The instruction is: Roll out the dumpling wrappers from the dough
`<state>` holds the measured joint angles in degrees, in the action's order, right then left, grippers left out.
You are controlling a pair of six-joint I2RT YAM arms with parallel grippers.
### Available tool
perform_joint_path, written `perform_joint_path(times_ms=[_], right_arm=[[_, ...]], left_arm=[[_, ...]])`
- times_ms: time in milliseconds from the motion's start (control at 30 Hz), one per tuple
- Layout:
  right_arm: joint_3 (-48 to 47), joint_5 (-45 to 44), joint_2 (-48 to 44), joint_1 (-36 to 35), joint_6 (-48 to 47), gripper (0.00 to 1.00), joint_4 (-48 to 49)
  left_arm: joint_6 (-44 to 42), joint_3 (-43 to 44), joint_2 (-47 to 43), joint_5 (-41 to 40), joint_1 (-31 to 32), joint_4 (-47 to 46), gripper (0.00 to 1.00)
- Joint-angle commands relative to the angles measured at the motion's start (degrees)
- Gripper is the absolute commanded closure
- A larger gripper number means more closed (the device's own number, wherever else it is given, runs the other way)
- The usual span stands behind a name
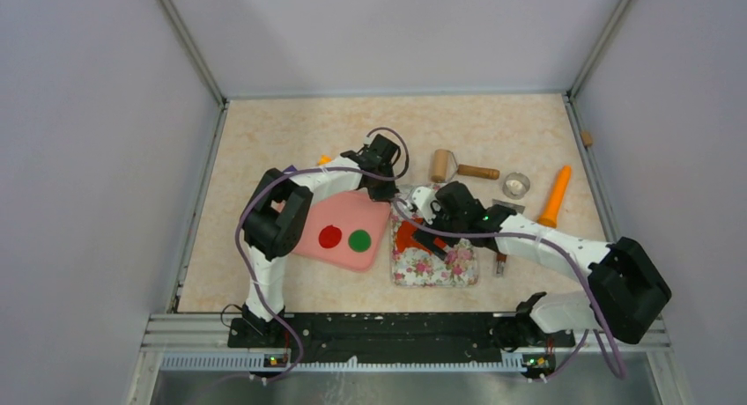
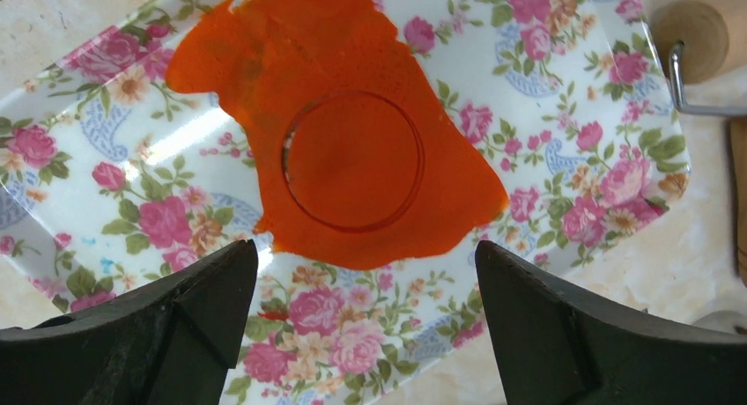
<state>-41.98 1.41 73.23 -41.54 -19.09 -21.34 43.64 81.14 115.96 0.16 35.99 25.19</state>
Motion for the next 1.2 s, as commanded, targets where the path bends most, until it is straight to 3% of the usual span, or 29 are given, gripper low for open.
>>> perform_joint_path(times_ms=[0, 600, 900, 1167], right_arm=[[-1.88, -3.22, 2.54, -3.87, -0.39, 0.05, 5.62], [-1.21, -6.45, 9.4, -5.15, 4.92, 0.03, 8.68], [0.4, -11.35, 11.81, -4.65, 0.69, 0.03, 7.98], [2.3, -9.95, 10.25, -2.96, -2.17, 0.05, 3.97]], left_arm=[[0.45, -2.3, 0.49, -2.42, -0.63, 6.03, 1.0], [-0.49, -1.97, 1.37, -0.43, -2.31, 5.23, 1.0], [-1.32, -1.62, 1.55, 1.88, -2.48, 4.8, 1.0], [-3.08, -1.11, 1.9, 3.42, -3.41, 4.33, 1.0]])
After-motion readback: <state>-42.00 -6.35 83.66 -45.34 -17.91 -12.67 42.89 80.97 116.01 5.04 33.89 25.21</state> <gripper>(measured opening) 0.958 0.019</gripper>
